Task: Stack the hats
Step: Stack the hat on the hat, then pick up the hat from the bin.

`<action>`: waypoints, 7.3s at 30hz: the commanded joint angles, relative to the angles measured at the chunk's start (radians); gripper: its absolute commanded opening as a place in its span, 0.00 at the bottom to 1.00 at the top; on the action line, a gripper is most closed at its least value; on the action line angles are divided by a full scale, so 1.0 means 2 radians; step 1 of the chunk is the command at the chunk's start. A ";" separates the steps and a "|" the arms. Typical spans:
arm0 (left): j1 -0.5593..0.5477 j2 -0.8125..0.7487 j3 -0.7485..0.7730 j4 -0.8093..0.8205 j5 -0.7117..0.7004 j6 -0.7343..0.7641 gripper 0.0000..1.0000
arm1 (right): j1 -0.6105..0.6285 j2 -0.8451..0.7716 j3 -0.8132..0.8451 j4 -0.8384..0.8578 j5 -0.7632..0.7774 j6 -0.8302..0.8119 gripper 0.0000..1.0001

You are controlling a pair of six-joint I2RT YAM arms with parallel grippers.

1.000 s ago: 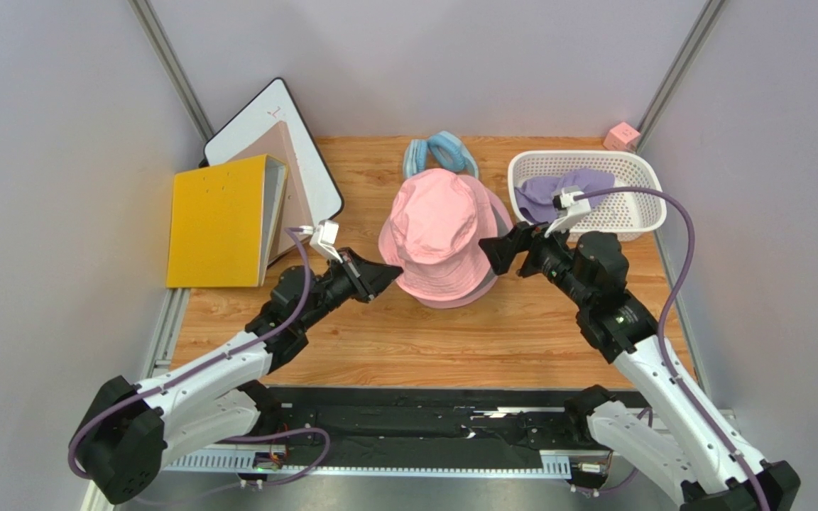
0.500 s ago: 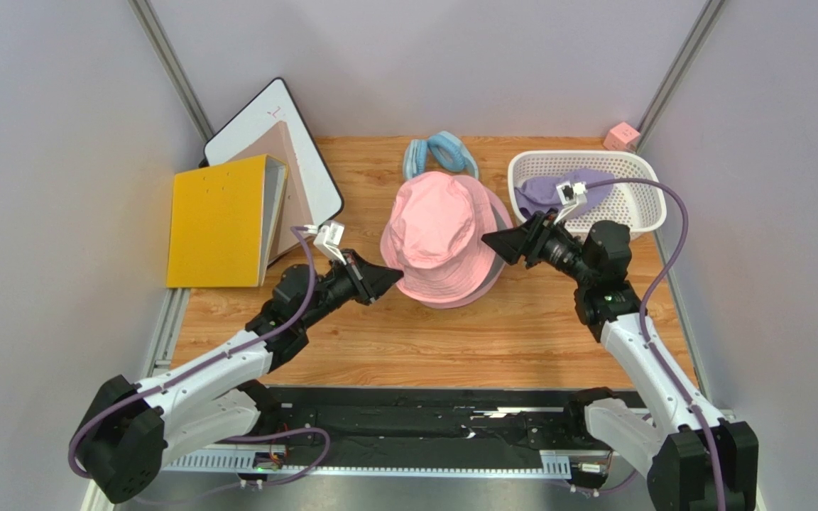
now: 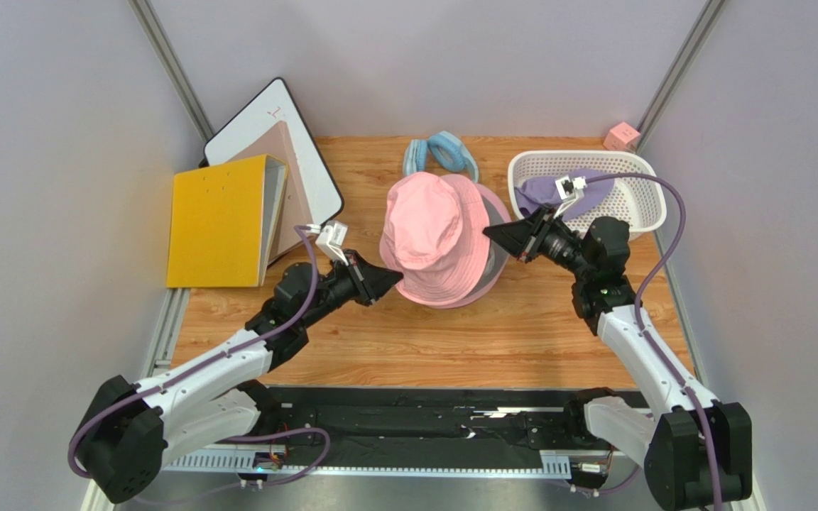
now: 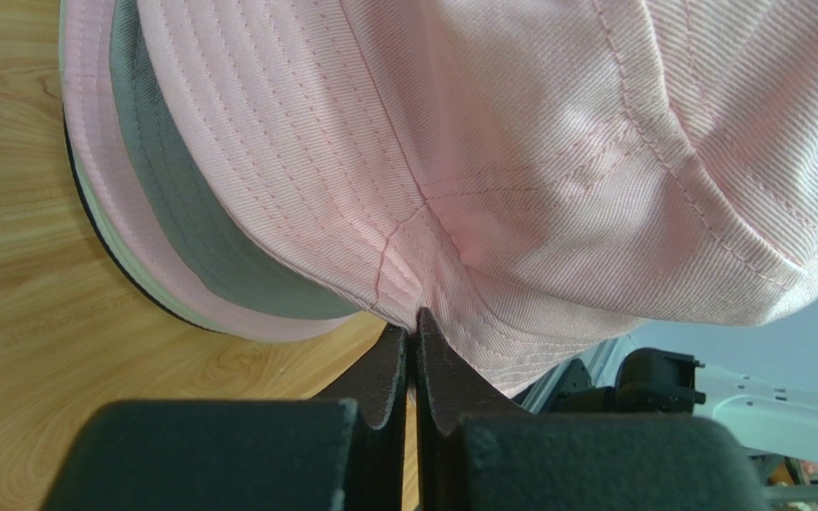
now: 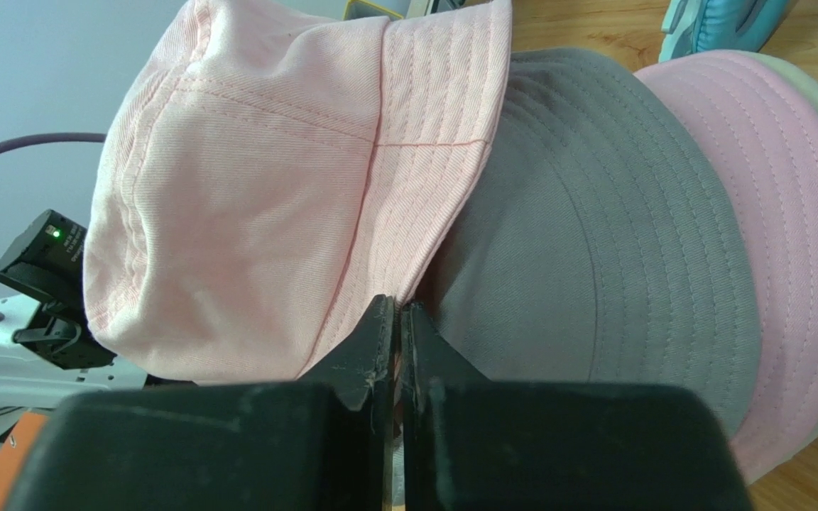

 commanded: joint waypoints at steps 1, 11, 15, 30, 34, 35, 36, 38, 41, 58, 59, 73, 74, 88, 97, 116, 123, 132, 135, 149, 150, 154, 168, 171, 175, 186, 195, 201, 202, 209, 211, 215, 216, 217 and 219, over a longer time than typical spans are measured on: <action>0.002 -0.005 0.032 -0.010 0.005 0.047 0.00 | -0.002 0.001 0.009 0.028 -0.002 -0.001 0.00; 0.001 -0.022 0.071 -0.062 0.034 0.201 0.00 | -0.001 -0.091 0.003 -0.043 -0.003 -0.019 0.00; 0.001 -0.008 0.070 -0.062 0.035 0.239 0.00 | -0.002 -0.127 -0.020 -0.086 0.011 -0.040 0.00; 0.000 0.045 0.075 -0.079 0.006 0.278 0.00 | -0.001 -0.157 -0.099 -0.162 0.118 -0.085 0.00; 0.000 0.070 0.086 -0.090 -0.032 0.261 0.00 | -0.002 -0.134 -0.096 -0.171 0.161 -0.091 0.00; 0.000 0.077 0.093 -0.092 -0.045 0.258 0.00 | -0.001 -0.128 -0.094 -0.168 0.163 -0.092 0.00; 0.000 0.091 0.099 -0.096 -0.047 0.256 0.00 | -0.001 -0.121 -0.093 -0.165 0.166 -0.093 0.00; 0.000 0.107 0.116 -0.104 -0.057 0.250 0.00 | -0.001 -0.097 -0.086 -0.159 0.172 -0.095 0.00; 0.002 0.130 0.127 -0.103 -0.058 0.242 0.00 | -0.002 -0.072 -0.076 -0.148 0.179 -0.094 0.00; 0.071 0.153 0.150 -0.116 0.015 0.196 0.00 | -0.002 -0.056 0.045 -0.228 0.156 -0.130 0.65; 0.072 0.153 0.152 -0.115 0.023 0.196 0.00 | -0.004 -0.056 0.050 -0.223 0.155 -0.125 0.66; 0.075 0.165 0.184 -0.135 0.031 0.214 0.00 | -0.026 0.077 0.118 -0.090 0.012 -0.107 0.63; 0.075 0.166 0.185 -0.136 0.030 0.215 0.00 | -0.026 0.084 0.123 -0.085 0.007 -0.105 0.63; 0.079 0.179 0.202 -0.146 0.012 0.212 0.00 | -0.036 0.133 0.118 -0.046 -0.027 -0.082 0.00; 0.094 0.221 0.209 -0.145 0.001 0.181 0.00 | -0.041 0.175 0.146 -0.152 0.122 -0.135 0.00; 0.101 0.273 0.240 -0.179 -0.002 0.164 0.37 | -0.039 0.161 0.131 -0.201 0.168 -0.161 0.00; 0.107 0.180 0.239 -0.237 -0.041 0.159 0.99 | -0.039 0.111 0.165 -0.250 0.135 -0.158 0.80; 0.135 0.078 0.238 -0.323 -0.076 0.144 1.00 | -0.050 0.050 0.220 -0.375 0.253 -0.168 0.93; 0.133 0.045 0.259 -0.367 -0.068 0.145 1.00 | -0.050 0.032 0.252 -0.435 0.361 -0.158 0.92; 0.132 -0.069 0.340 -0.516 -0.054 0.242 1.00 | -0.020 0.202 0.346 -0.412 0.565 -0.085 0.78; 0.132 -0.074 0.333 -0.508 -0.054 0.242 0.99 | -0.014 0.218 0.342 -0.398 0.577 -0.068 0.78; 0.132 -0.074 0.315 -0.501 -0.035 0.240 0.99 | 0.001 0.275 0.351 -0.359 0.622 -0.033 0.78; 0.133 -0.083 0.296 -0.498 -0.005 0.242 1.00 | 0.002 0.407 0.390 -0.314 0.736 0.063 0.75; 0.134 -0.085 0.292 -0.496 -0.005 0.242 1.00 | 0.006 0.439 0.415 -0.320 0.751 0.076 0.73; 0.134 -0.084 0.291 -0.498 -0.002 0.243 0.99 | 0.006 0.472 0.440 -0.326 0.768 0.096 0.73; 0.135 -0.082 0.291 -0.496 0.005 0.243 0.99 | 0.006 0.525 0.457 -0.324 0.768 0.127 0.61; 0.138 -0.084 0.290 -0.496 0.006 0.244 0.99 | 0.007 0.491 0.430 -0.303 0.749 0.124 0.00; 0.142 -0.087 0.290 -0.496 0.006 0.243 0.99 | 0.008 0.375 0.345 -0.267 0.766 0.130 0.00; 0.141 -0.087 0.289 -0.495 0.006 0.244 1.00 | 0.008 0.364 0.339 -0.267 0.768 0.129 0.00; 0.142 -0.097 0.288 -0.492 0.015 0.251 0.99 | 0.008 0.255 0.309 -0.261 0.761 0.100 0.00; 0.142 -0.100 0.287 -0.485 0.024 0.254 1.00 | 0.008 0.229 0.315 -0.264 0.758 0.086 0.00; 0.142 -0.113 0.281 -0.468 0.051 0.258 0.99 | 0.008 0.144 0.327 -0.276 0.735 0.044 0.00; 0.142 -0.117 0.276 -0.462 0.056 0.258 0.99 | 0.008 0.132 0.329 -0.275 0.726 0.037 0.00; 0.142 -0.121 0.274 -0.453 0.063 0.259 0.99 | 0.008 0.120 0.333 -0.286 0.713 0.030 0.00; 0.142 -0.123 0.271 -0.449 0.070 0.261 0.99 | 0.008 0.084 0.347 -0.296 0.696 0.017 0.00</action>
